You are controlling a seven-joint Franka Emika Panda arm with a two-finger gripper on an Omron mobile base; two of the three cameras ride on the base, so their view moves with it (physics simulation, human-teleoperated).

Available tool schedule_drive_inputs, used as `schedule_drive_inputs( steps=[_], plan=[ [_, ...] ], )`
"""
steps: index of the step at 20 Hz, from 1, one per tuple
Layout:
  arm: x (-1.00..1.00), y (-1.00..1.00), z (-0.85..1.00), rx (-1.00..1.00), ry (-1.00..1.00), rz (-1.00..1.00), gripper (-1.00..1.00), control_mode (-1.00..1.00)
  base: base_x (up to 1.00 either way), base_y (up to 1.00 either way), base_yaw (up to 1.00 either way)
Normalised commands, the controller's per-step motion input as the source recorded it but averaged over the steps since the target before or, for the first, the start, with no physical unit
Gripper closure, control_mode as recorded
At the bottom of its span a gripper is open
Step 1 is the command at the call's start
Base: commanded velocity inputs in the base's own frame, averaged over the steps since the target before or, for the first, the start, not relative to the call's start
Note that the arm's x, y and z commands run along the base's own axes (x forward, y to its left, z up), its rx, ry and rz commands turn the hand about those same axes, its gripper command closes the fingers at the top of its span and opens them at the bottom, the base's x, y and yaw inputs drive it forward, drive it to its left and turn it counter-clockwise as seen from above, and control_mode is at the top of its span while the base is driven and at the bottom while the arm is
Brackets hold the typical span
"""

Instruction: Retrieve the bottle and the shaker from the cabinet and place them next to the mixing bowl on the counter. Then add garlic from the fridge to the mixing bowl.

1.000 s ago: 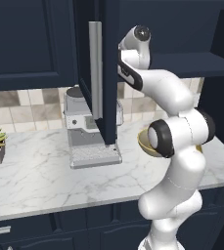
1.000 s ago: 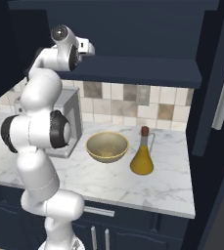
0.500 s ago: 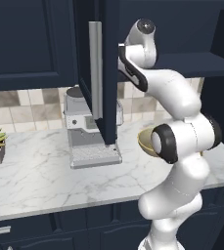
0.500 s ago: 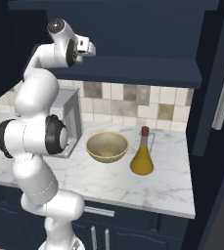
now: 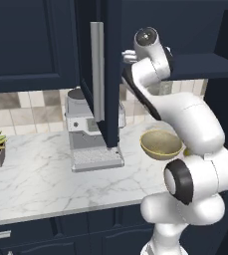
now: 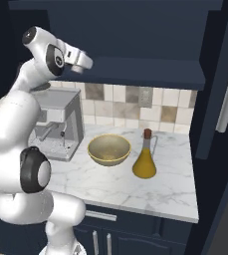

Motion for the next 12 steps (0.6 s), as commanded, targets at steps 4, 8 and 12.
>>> schedule_drive_inputs(
  steps=[4, 8, 12],
  plan=[
    [-1.00, -0.04, -0.16, 0.00, -0.10, -0.29, 1.00, -1.00, 0.00, 0.00, 0.00],
    [-1.00, -0.04, -0.10, 0.02, -0.01, -0.25, 1.00, -1.00, 0.00, 0.00, 0.00],
    [-1.00, 0.00, -0.02, 0.04, 0.00, -0.23, 1.00, -1.00, 0.00, 0.00, 0.00]
  ],
)
